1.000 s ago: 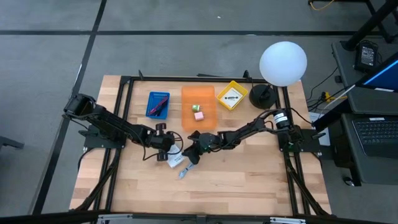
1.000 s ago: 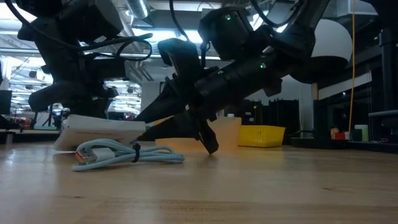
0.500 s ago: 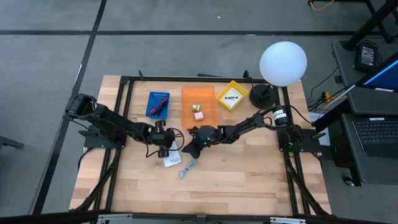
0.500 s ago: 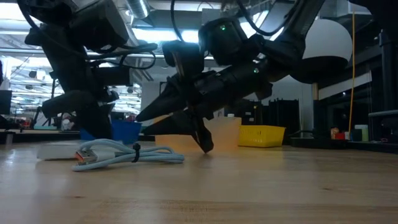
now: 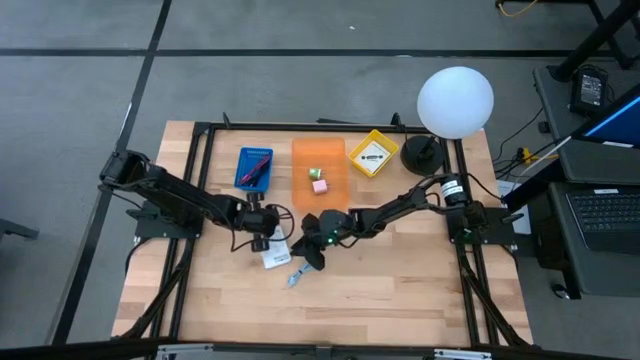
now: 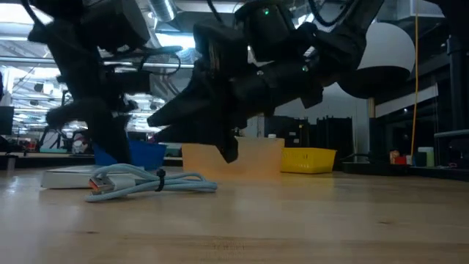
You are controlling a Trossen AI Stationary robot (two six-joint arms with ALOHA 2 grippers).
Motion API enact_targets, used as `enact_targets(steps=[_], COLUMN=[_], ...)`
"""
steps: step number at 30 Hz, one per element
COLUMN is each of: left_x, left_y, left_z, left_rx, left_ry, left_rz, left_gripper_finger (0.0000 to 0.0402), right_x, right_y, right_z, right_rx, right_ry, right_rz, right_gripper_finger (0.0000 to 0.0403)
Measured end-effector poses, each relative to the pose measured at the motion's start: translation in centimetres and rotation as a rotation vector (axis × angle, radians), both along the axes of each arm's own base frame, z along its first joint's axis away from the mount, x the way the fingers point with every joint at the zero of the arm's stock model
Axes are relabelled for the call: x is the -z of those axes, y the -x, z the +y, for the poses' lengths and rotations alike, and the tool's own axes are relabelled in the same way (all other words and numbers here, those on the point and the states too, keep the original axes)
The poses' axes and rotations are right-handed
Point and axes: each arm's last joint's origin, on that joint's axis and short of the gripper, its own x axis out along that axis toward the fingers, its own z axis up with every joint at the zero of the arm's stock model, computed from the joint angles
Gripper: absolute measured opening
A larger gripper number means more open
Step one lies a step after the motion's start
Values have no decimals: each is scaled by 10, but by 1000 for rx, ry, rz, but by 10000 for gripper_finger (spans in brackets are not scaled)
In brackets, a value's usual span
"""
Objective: Pick and place items into bin
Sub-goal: Put the left card reader box into the yellow basket
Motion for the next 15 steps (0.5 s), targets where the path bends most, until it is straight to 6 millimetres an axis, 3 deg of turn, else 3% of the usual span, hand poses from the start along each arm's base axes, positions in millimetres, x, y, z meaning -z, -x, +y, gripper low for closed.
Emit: enact_targets(steps=[8, 15], left_x=[-37, -28], left_y=[9, 16], left_z=[-18, -52], left_rx=[-7, -1], left_ry=[126, 294], left_rz=[31, 88], left_gripper_finger=[2, 2], right_x=[-28, -67], right_y=[3, 21], right_z=[6, 20], right_rx=[-29, 19], right_ry=[120, 337], right_rz=[-85, -57], right_gripper_finger=[106, 106])
